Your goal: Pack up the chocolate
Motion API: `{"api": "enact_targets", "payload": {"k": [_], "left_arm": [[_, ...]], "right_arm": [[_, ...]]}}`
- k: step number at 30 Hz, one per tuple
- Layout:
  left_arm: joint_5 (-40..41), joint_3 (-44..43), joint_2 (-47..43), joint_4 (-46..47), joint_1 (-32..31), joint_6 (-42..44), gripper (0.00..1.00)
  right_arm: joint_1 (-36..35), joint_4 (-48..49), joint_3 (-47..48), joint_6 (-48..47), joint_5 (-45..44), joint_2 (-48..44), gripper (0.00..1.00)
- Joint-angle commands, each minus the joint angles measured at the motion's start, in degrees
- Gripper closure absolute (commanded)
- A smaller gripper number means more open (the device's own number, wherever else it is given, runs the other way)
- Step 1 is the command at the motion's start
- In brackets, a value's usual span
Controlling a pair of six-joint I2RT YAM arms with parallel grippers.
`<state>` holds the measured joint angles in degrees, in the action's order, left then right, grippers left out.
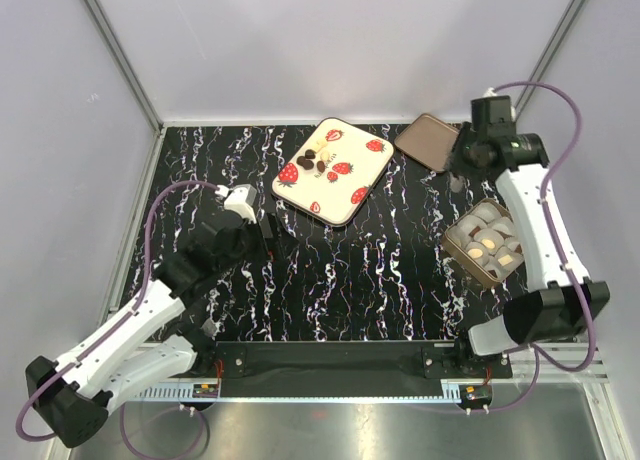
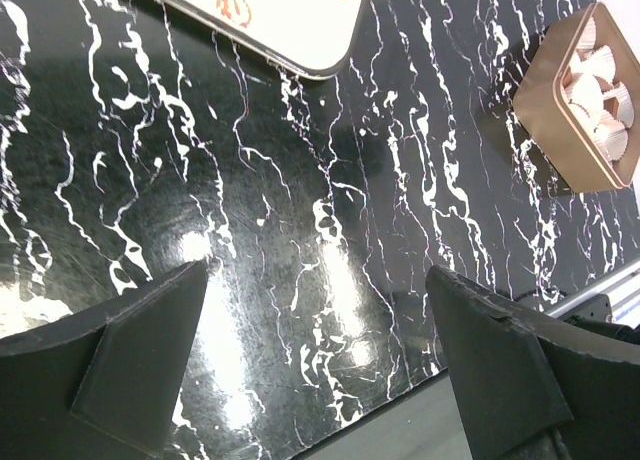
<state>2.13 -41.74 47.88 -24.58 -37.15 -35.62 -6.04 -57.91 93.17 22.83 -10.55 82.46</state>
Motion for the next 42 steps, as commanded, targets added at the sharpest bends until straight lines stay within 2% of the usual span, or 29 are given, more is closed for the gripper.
{"api": "enact_targets", "payload": {"k": [1,7,11,20,23,42], "left_arm": [[1.3,-4.14,-0.86,-0.91,-0.21,3.36,0.01],[1.73,-6.42,-1.03,-3.54,-0.21,5.73,0.01],[4.97,-8.8,-0.86,-6.62,-0.21,8.71,0.01],[14.64,-11.79,-3.75,-11.28,-0.21,13.02,0.01],[16.67,-11.0,-4.63,-10.84,-0.21,13.38,0.01],[17.29,-10.74,-3.14,-10.58,-0.21,13.47,0.01]], "right_arm": [[-5.53,3.15,3.95,-4.02,9.14,5.69,0.56],[-14.33,11.14,7.9,-1.74,10.37,15.7,0.54],[-20.48,14.83,12.21,-3.4,8.17,23.7,0.53],[-25.24,20.03,21.43,-8.06,8.97,36.1,0.53],[-26.3,20.64,21.8,-9.03,7.13,37.16,0.52],[-27.09,21.17,18.81,-12.46,8.71,40.24,0.5]]}}
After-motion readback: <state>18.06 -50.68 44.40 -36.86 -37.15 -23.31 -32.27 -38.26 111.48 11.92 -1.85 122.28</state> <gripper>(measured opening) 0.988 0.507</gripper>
